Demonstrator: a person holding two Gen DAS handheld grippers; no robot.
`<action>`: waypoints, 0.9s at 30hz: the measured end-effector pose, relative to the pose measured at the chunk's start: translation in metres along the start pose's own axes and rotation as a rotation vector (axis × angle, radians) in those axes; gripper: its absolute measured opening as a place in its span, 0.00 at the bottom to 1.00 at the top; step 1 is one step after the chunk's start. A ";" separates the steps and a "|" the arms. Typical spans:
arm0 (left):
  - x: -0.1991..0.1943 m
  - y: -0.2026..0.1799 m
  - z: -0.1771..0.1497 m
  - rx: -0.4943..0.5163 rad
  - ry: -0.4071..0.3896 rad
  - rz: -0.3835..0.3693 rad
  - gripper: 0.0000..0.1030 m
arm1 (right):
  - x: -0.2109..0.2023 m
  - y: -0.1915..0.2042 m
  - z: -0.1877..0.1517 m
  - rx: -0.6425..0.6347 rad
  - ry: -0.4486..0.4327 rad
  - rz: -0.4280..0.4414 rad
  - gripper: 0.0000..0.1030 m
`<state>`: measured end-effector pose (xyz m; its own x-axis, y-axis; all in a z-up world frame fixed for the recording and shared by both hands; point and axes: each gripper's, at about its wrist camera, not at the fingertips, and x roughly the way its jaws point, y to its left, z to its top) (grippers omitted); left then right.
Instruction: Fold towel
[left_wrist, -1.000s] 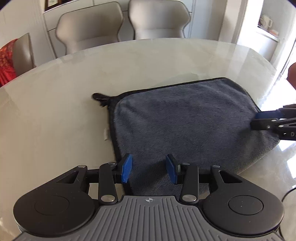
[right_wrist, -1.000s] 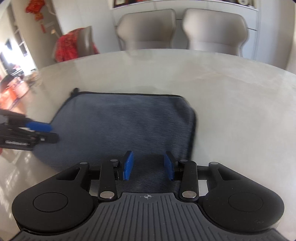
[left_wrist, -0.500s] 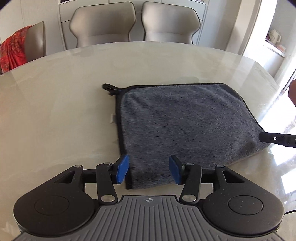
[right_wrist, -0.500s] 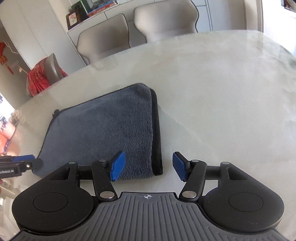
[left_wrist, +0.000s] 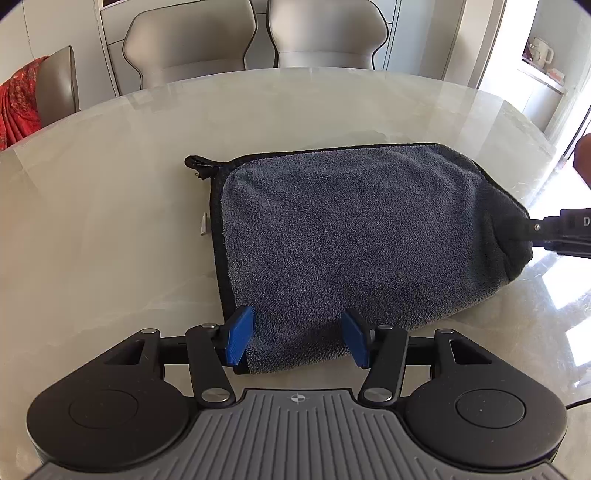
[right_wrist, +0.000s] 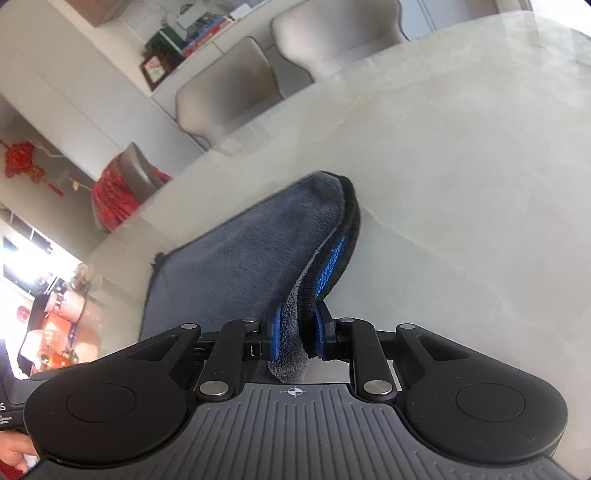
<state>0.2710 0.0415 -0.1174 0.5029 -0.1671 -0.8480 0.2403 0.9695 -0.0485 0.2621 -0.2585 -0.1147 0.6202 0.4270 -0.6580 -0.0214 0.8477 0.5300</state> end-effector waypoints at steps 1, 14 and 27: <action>-0.001 0.001 0.001 -0.002 0.002 -0.002 0.55 | -0.001 0.003 0.003 -0.008 -0.006 0.006 0.18; -0.027 0.036 -0.003 -0.091 -0.035 0.025 0.56 | 0.038 0.116 0.015 -0.298 0.082 0.214 0.17; -0.028 0.072 -0.019 -0.198 0.001 -0.043 0.62 | 0.055 0.146 -0.013 -0.382 0.215 0.233 0.40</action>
<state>0.2584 0.1197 -0.1071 0.4951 -0.2089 -0.8434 0.0938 0.9778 -0.1872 0.2828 -0.1077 -0.0802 0.3897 0.6403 -0.6619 -0.4510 0.7593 0.4690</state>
